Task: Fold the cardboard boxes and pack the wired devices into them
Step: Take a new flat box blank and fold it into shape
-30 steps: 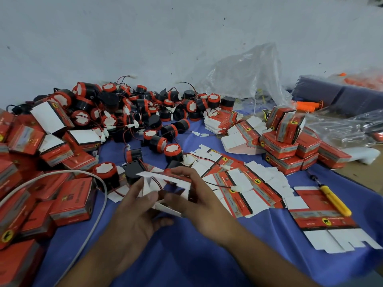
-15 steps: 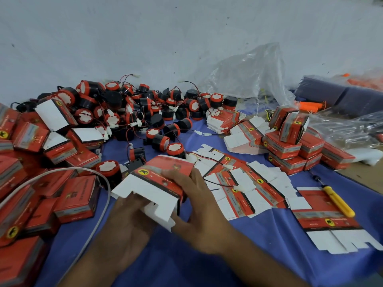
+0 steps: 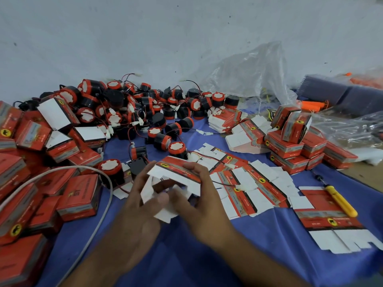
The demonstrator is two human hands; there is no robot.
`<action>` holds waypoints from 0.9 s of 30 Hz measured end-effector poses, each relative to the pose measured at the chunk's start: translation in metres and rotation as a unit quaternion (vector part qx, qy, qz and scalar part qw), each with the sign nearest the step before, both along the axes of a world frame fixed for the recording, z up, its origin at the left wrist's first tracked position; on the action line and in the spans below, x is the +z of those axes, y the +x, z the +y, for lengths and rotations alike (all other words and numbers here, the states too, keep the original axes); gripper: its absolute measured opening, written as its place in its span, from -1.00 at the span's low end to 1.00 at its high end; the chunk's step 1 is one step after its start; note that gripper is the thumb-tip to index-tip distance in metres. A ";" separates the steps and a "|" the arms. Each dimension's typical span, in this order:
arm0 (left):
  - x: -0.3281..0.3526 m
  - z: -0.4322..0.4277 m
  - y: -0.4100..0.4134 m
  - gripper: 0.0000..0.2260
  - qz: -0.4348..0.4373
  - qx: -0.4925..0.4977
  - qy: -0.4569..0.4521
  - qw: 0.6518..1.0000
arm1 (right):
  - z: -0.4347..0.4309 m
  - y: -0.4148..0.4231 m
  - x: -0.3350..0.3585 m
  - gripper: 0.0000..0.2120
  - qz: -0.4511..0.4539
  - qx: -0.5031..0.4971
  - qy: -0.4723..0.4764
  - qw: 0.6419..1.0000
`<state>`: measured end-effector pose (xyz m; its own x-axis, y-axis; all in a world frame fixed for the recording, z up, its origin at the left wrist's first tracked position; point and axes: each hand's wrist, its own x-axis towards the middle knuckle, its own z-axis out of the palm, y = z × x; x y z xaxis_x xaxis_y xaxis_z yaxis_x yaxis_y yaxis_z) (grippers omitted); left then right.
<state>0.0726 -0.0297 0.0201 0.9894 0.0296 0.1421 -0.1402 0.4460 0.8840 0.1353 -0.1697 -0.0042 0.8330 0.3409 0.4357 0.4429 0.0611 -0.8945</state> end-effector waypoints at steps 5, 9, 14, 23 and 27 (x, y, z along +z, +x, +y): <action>-0.002 -0.002 0.001 -0.25 0.016 -0.044 -0.070 0.996 | 0.000 0.007 0.001 -0.66 0.095 0.006 0.071 0.993; -0.002 0.001 0.002 -0.37 -0.006 -0.045 -0.072 0.996 | -0.001 0.007 -0.001 -0.69 0.082 0.014 0.047 0.995; -0.007 0.008 0.005 -0.40 0.013 -0.050 -0.084 0.995 | -0.003 0.000 0.000 -0.51 0.032 0.035 -0.015 0.999; -0.008 0.010 0.008 -0.86 0.101 0.079 -0.065 0.990 | 0.003 -0.014 0.005 -0.39 -0.033 0.077 -0.099 0.992; -0.007 0.015 0.007 -0.57 0.088 0.022 -0.077 0.993 | 0.001 -0.010 0.004 -0.37 0.014 0.103 -0.067 0.992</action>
